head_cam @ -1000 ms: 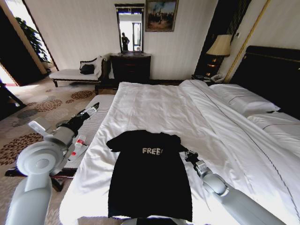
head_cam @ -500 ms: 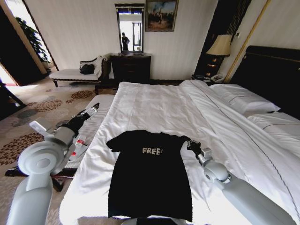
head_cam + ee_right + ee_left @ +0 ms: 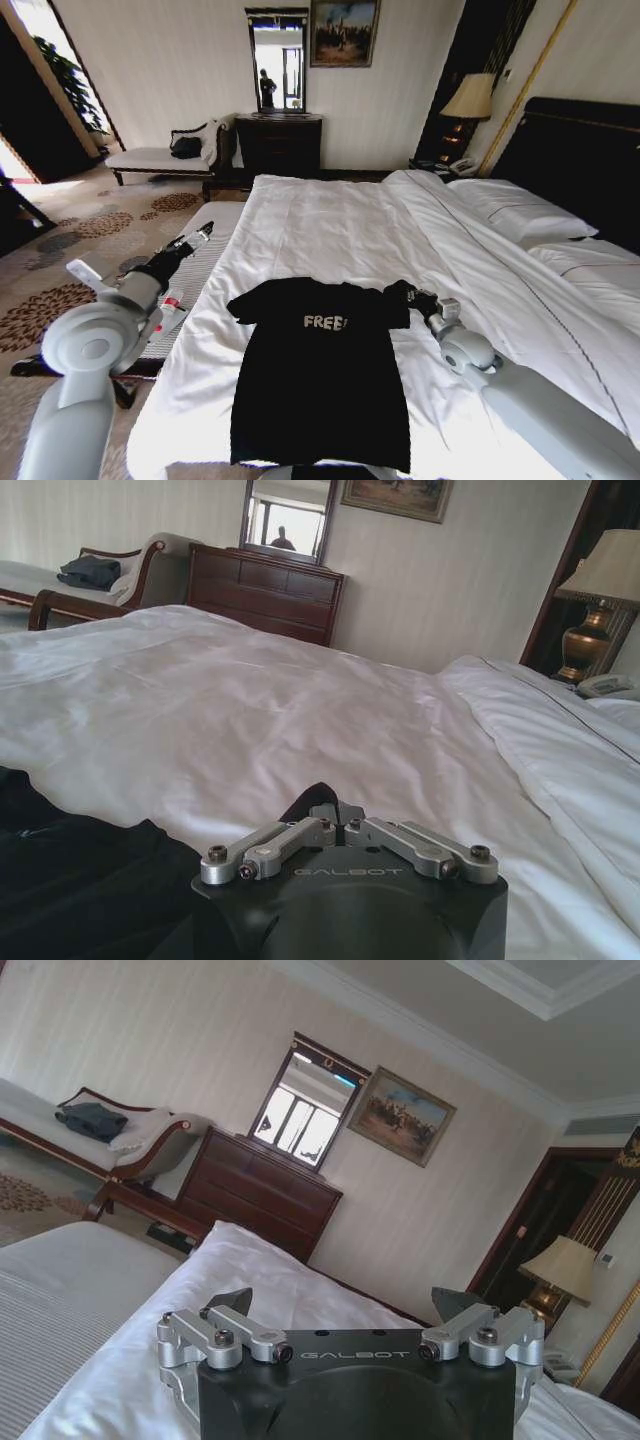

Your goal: Fold the clothes on the bed.

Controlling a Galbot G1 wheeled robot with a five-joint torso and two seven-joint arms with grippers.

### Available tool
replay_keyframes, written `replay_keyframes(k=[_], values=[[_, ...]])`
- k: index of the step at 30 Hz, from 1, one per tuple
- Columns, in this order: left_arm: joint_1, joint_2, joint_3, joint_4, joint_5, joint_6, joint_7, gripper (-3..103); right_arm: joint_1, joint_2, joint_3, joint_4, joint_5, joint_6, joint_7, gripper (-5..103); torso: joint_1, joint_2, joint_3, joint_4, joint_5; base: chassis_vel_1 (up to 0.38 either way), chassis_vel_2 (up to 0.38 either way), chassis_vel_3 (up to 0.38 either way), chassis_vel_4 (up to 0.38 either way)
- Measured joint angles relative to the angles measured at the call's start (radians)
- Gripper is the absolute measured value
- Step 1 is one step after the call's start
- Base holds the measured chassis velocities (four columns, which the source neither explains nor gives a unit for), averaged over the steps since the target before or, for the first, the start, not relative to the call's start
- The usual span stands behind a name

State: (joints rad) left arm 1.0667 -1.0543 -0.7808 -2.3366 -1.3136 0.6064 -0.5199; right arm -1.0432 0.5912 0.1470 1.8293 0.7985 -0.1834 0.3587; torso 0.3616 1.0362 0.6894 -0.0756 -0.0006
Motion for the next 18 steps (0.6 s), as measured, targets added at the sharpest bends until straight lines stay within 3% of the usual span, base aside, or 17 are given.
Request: replay_keyframes(k=[18], values=[[-0.004,-0.004,0.009,0.018,0.011,0.0,0.001,100,0.066,0.058,-0.096,-0.23,-0.104,-0.037,0.048,0,0.0,0.0,0.0,0.0,0.0001,0.0,0.0,0.0,0.0]])
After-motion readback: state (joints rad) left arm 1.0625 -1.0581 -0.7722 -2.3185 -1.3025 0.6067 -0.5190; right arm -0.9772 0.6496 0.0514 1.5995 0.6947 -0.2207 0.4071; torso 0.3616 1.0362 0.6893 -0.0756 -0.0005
